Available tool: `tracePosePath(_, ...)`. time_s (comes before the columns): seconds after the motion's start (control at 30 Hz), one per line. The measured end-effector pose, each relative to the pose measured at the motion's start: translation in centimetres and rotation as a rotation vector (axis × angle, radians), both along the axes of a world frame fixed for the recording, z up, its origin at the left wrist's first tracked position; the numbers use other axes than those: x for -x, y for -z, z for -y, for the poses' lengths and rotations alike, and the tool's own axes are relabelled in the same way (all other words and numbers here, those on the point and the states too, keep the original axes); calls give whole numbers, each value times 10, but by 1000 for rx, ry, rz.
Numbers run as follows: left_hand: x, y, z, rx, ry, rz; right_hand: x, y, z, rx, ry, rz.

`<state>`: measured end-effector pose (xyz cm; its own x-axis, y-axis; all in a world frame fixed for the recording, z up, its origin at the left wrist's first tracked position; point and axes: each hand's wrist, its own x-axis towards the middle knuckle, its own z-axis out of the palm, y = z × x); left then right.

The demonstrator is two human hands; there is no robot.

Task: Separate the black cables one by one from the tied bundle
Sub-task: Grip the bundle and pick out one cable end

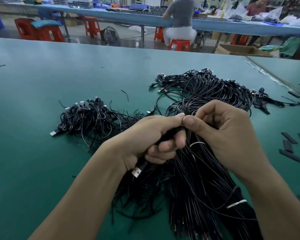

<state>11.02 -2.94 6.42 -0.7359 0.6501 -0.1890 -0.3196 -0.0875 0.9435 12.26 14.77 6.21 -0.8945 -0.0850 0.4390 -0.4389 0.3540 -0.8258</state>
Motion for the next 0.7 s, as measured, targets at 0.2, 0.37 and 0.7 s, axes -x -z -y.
tracePosePath(0.2, 0, -6, 0, -543, 3, 209, 3, 7, 3, 56, -79, 222)
tracePosePath(0.37, 7, -7, -2, -674, -446, 92, -5, 3, 10, -322, -214, 231)
tracePosePath(0.7, -4, 5, -14, 232, -259, -301, -8, -16, -11, -282, -167, 20)
